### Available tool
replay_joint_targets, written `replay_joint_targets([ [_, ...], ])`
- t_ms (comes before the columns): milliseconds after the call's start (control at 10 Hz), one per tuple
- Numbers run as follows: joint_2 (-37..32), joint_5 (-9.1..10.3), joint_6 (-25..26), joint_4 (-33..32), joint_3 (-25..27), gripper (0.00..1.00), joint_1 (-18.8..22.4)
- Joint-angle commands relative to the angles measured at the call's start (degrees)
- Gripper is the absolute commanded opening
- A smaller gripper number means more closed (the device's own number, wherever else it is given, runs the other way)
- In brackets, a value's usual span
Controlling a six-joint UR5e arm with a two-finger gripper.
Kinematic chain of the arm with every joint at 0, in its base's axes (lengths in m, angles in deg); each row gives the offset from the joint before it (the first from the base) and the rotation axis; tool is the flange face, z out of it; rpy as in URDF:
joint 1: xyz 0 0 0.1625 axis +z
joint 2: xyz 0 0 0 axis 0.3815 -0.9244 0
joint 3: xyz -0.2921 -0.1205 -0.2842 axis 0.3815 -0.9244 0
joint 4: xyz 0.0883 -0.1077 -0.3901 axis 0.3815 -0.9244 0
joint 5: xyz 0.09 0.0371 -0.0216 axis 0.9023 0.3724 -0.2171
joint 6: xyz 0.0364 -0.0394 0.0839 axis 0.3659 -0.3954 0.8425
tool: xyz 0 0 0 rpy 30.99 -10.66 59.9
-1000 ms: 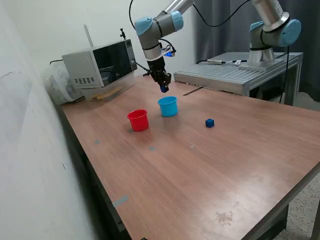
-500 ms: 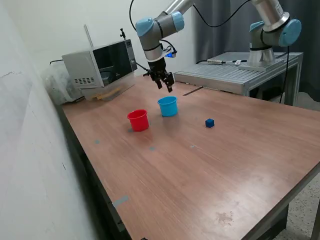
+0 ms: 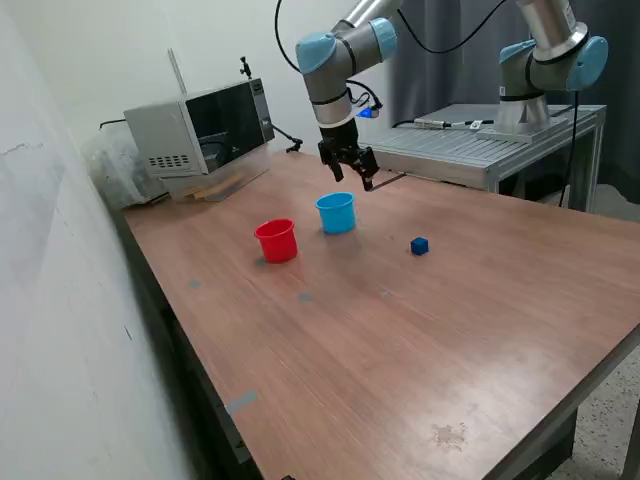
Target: Place red objects in the red bin, and blue objects in the blue bin.
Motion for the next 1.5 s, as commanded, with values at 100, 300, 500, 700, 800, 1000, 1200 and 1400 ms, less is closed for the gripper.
replay_joint_targets([
  [100,-0.45,7.67,10.66,0.02,0.24,1.0,4.74],
  [300,-0.45,12.92,16.3,0.02,0.33,1.0,6.68],
  [500,-0.54,16.99,18.5,-0.93,1.46,1.0,7.55],
  [700,0.34,17.09,17.99,-6.47,3.67,1.0,8.7],
  [800,1.3,17.01,16.85,-6.57,3.67,1.0,8.7],
  [1000,1.4,16.74,12.99,-6.66,4.72,1.0,8.62],
  [1200,1.75,16.57,11.75,-7.45,5.16,1.0,8.79],
  [1400,3.24,16.48,11.66,-8.58,5.43,1.0,10.45],
])
